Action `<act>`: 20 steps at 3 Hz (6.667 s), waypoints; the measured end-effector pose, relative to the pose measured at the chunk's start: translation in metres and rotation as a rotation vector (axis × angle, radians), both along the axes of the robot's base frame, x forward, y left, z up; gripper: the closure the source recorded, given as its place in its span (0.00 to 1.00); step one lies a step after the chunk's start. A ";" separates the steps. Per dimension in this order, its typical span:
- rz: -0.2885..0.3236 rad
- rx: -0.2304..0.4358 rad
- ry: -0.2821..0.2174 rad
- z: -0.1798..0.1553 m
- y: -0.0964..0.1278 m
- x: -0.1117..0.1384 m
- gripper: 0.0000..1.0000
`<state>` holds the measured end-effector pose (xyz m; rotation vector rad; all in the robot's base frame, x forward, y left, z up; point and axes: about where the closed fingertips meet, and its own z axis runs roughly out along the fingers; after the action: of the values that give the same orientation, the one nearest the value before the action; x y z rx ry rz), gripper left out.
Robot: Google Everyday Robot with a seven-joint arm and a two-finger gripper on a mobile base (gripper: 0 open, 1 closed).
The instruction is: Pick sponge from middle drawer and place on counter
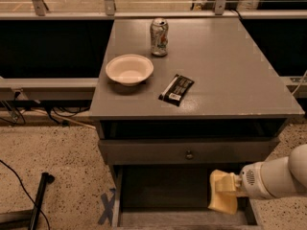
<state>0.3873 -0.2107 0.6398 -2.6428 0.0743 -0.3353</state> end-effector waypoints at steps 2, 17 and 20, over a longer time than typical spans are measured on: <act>0.138 0.303 0.072 0.057 -0.010 0.038 1.00; 0.052 -0.084 -0.317 0.227 -0.044 0.225 0.59; 0.061 -0.080 -0.309 0.221 -0.040 0.227 0.00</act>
Offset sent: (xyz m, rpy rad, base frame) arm 0.0397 -0.0484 0.1591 0.4537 0.1629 0.3120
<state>0.6142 -0.2503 0.8608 -2.6312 -0.1217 -0.7340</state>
